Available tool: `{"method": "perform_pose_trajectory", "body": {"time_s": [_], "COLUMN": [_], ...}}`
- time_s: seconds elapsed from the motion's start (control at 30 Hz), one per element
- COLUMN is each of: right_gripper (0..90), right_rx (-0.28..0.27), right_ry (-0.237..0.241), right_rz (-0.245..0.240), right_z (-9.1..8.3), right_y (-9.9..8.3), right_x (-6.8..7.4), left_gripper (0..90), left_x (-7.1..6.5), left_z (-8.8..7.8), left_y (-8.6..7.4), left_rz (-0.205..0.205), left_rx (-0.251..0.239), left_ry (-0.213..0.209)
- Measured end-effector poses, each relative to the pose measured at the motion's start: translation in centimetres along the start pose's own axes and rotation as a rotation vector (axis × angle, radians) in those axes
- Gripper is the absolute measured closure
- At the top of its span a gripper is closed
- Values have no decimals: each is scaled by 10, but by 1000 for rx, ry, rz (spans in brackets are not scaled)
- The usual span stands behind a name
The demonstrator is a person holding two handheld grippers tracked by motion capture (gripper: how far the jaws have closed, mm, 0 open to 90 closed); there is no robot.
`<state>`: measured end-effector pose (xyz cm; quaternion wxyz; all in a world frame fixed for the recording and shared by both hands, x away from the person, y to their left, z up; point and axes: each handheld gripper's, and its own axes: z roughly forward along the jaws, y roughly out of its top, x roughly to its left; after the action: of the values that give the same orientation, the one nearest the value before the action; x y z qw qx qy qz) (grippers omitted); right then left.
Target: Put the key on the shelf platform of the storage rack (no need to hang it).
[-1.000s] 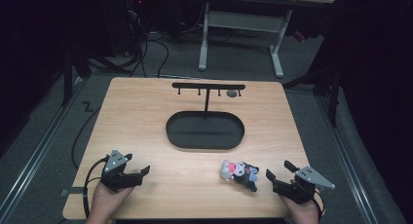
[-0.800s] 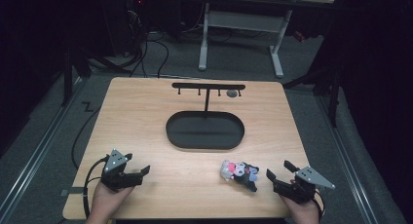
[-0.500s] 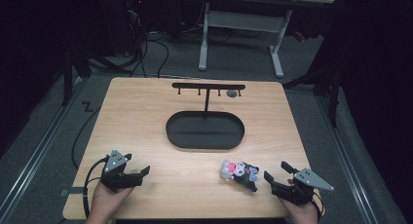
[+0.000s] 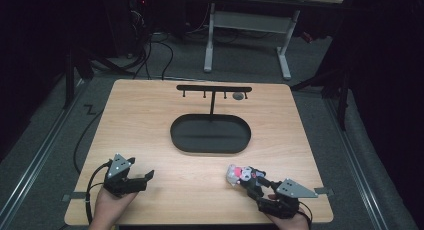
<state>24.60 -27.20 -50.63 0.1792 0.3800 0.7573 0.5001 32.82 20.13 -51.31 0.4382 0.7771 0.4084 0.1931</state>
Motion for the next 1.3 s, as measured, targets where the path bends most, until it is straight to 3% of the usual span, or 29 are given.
{"method": "perform_pose_trajectory", "body": {"time_s": [0.2, 0.3, 0.4, 0.6, 0.77, 1.3], "right_gripper": [408, 400, 400, 406, 394, 344], "right_rx": [92, 134, 142, 140, 150, 166], "right_ry": [101, 113, 102, 20, -45, -170], "right_rz": [-16, -18, -15, 16, 44, 84], "right_z": [20, 26, 27, 27, 27, 39], "right_y": [-2, -4, -3, -2, 1, 9], "right_x": [15, 17, 16, 4, -9, -48], "left_gripper": [155, 156, 156, 159, 159, 166], "left_x": [0, 1, 1, 5, 9, 16], "left_z": [-2, -3, -5, -13, -19, -44], "left_y": [0, 0, -1, -3, -10, -24], "left_rz": [0, -1, 3, -15, -21, -46], "left_rx": [-14, -17, -24, -42, -8, -12], "left_ry": [3, 5, 14, 26, 34, 90]}}
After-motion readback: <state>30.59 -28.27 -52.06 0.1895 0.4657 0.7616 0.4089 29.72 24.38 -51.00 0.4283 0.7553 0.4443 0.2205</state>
